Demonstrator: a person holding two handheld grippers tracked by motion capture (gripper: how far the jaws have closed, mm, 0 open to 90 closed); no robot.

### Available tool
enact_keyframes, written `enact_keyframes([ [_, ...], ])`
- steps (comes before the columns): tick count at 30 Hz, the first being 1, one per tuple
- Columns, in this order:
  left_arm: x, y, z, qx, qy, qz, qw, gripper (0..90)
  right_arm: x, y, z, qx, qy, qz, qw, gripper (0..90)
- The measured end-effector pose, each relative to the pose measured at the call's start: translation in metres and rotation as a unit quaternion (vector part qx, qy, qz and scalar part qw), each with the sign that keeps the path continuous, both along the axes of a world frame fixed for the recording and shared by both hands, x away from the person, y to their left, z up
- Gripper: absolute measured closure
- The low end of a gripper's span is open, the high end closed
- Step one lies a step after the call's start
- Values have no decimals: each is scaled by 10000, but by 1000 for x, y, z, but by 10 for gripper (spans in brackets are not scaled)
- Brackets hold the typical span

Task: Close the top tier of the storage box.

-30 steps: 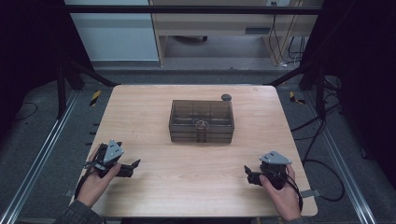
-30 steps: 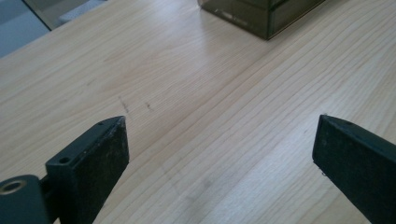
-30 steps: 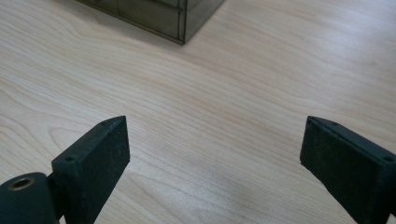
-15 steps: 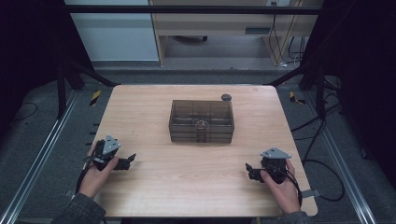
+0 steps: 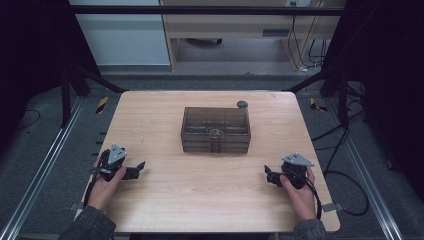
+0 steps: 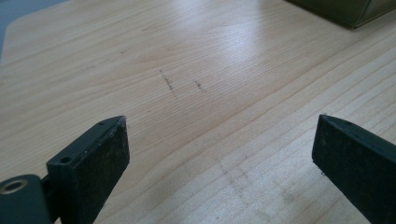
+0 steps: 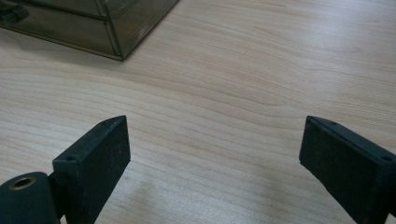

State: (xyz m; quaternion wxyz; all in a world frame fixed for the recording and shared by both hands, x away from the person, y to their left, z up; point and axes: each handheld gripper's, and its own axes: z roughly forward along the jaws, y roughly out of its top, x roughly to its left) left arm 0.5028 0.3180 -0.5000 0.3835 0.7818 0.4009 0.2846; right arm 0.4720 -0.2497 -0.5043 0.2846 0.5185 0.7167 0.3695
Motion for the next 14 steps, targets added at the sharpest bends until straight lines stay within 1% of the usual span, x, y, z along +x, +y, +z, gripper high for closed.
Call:
enact_keyframes([
  [3, 0, 4, -2, -125, -45, 94, 9999, 38, 1, -2, -2, 48, -58, -37, 10000, 93],
  [4, 0, 5, -2, -165, -87, 116, 9998, 36, 1, -2, -3, 46, -66, -42, 10000, 93],
  [6, -1, 6, -2, -162, -100, 80, 9998, 35, 2, -2, -3, 59, -45, -21, 10000, 90],
  [7, -1, 7, -2, -230, -109, 92, 9996, 35, 1, -2, -3, 71, -80, -23, 9999, 90],
  [8, -2, 8, -2, -293, -164, 138, 9993, 37, 1, -2, -3, 66, -92, -16, 9999, 90],
  [9, -3, 8, -2, -311, -188, 148, 9992, 37, 1, -2, -3, 70, -105, -8, 9999, 90],
  [11, -4, 9, -1, -341, -203, 142, 9991, 36, -1, -1, -3, 65, -146, -13, 9999, 89],
  [14, -3, 11, -1, -434, -168, 202, 9987, 35, -3, -3, -3, 170, -179, -32, 9997, 88],
])
